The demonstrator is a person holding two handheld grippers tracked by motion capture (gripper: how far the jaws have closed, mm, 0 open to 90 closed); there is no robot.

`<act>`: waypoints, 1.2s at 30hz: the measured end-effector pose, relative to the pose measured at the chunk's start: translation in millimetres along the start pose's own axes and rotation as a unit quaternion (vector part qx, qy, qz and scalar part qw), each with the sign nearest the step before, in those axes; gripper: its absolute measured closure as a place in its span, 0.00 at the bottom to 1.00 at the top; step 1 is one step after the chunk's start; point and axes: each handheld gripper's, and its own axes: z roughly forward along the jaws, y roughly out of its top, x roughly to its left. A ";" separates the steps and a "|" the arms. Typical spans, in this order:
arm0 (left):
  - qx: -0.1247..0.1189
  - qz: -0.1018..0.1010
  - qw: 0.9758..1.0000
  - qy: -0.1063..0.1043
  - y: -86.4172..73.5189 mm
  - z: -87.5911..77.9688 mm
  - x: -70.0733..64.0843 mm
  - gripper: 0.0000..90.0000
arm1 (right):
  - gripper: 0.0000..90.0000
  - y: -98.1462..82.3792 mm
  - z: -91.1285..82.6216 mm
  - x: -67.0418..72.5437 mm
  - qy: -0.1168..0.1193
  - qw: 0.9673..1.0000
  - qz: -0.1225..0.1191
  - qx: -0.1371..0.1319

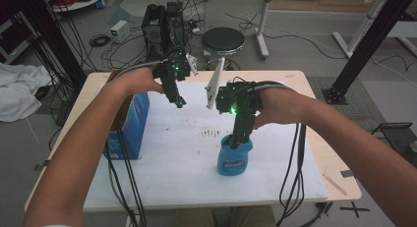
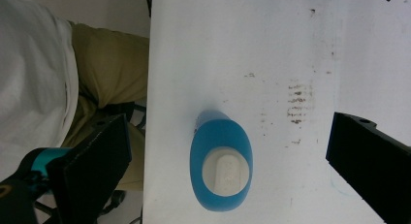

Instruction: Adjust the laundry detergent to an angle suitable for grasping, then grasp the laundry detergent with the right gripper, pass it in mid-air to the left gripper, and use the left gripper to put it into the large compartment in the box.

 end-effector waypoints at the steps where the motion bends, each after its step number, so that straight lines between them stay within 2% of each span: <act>1: 0.000 0.000 1.000 0.000 -0.2 -0.3 0.2 0.10 | 0.01 -0.3 -0.1 0.4 0.001 1.000 -0.001 0.001; 9: 0.000 0.000 1.000 0.003 -1.4 -0.3 -0.1 0.10 | 0.01 -12.5 -3.2 2.9 -0.001 1.000 -0.001 -0.005; 11: -0.003 -0.002 1.000 0.003 -1.5 -0.1 -0.8 0.09 | 0.01 -17.9 -4.4 3.0 -0.003 1.000 0.005 -0.005; 12: -0.003 -0.002 1.000 0.003 -1.5 -0.1 -0.8 0.10 | 0.01 -20.1 -4.5 4.9 -0.004 1.000 0.019 -0.012; 13: -0.001 0.000 1.000 0.002 -1.3 -0.7 -1.1 0.10 | 0.01 -24.0 -5.1 4.4 -0.003 1.000 0.011 -0.014; 18: -0.005 -0.002 1.000 0.004 -2.5 -0.4 -0.9 0.09 | 0.01 -37.5 -6.4 5.1 -0.002 0.999 0.026 -0.022; 20: -0.005 0.000 1.000 0.004 -2.3 0.1 -2.2 0.10 | 0.01 -43.9 -5.5 4.0 0.000 0.999 0.023 -0.026; 27: 0.002 0.004 1.000 0.000 -2.5 4.3 -5.6 0.09 | 0.01 -62.6 0.2 3.1 0.005 0.999 0.021 -0.050; 31: -0.003 0.003 1.000 0.000 -2.1 3.3 -5.9 0.10 | 0.01 -74.1 5.7 3.3 0.009 0.998 0.023 -0.060; 32: -0.001 0.004 1.000 0.004 -1.7 3.0 -6.2 0.10 | 0.01 -77.7 7.3 2.6 0.010 0.998 0.020 -0.064; 36: -0.001 0.003 1.000 0.000 -1.4 2.8 -7.0 0.09 | 0.01 -90.3 14.8 1.6 0.011 0.996 0.018 -0.085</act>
